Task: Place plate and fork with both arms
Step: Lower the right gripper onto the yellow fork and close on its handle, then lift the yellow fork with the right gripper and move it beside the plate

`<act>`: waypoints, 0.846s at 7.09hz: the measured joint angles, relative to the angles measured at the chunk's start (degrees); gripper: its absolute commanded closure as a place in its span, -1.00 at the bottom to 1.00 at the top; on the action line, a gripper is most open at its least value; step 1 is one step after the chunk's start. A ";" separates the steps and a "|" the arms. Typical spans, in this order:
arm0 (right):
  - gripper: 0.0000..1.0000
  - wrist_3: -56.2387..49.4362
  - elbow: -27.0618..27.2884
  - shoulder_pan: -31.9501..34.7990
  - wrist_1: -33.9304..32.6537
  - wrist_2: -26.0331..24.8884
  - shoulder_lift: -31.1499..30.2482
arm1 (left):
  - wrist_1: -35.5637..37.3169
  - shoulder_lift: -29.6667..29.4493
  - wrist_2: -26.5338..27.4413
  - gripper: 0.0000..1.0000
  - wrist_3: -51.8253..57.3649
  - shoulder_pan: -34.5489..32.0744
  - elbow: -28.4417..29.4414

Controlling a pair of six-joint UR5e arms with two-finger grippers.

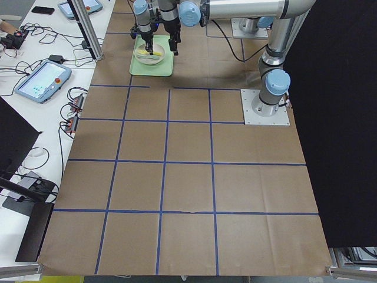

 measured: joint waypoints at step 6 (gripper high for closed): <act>1.00 0.51 -0.79 -0.02 2.54 0.38 -2.25 | 0.00 0.61 -0.07 -1.00 -0.01 -0.03 -0.74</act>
